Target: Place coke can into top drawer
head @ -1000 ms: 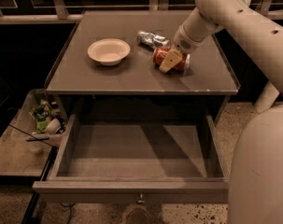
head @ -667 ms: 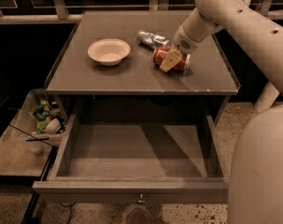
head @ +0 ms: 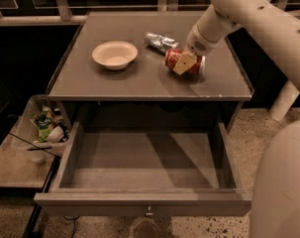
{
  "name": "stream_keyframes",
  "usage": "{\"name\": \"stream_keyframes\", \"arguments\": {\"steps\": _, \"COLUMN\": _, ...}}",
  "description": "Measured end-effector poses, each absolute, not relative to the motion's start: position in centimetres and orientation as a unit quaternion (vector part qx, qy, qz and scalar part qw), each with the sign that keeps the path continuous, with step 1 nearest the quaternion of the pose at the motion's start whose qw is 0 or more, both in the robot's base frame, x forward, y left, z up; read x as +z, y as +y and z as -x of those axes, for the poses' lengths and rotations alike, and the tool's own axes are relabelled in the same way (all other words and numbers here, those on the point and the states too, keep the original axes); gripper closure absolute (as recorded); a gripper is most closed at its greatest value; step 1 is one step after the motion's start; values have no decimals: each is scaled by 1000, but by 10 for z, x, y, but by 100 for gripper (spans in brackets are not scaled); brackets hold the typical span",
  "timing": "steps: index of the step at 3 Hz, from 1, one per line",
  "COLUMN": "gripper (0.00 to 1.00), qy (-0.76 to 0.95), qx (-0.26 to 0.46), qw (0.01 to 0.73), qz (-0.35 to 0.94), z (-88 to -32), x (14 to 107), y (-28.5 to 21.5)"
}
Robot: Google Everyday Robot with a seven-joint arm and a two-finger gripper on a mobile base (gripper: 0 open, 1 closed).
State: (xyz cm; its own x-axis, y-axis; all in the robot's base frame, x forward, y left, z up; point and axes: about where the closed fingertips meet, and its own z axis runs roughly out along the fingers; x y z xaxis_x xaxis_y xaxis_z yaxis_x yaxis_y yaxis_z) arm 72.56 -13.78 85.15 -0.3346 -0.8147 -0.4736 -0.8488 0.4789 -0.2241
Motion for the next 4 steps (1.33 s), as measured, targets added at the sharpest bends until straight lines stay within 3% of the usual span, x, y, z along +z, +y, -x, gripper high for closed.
{"name": "stream_keyframes", "arguments": {"steps": 4, "gripper": 100, "qy": 789, "qx": 25, "qw": 308, "qz": 531, "z": -630, "x": 915, "y": -176}}
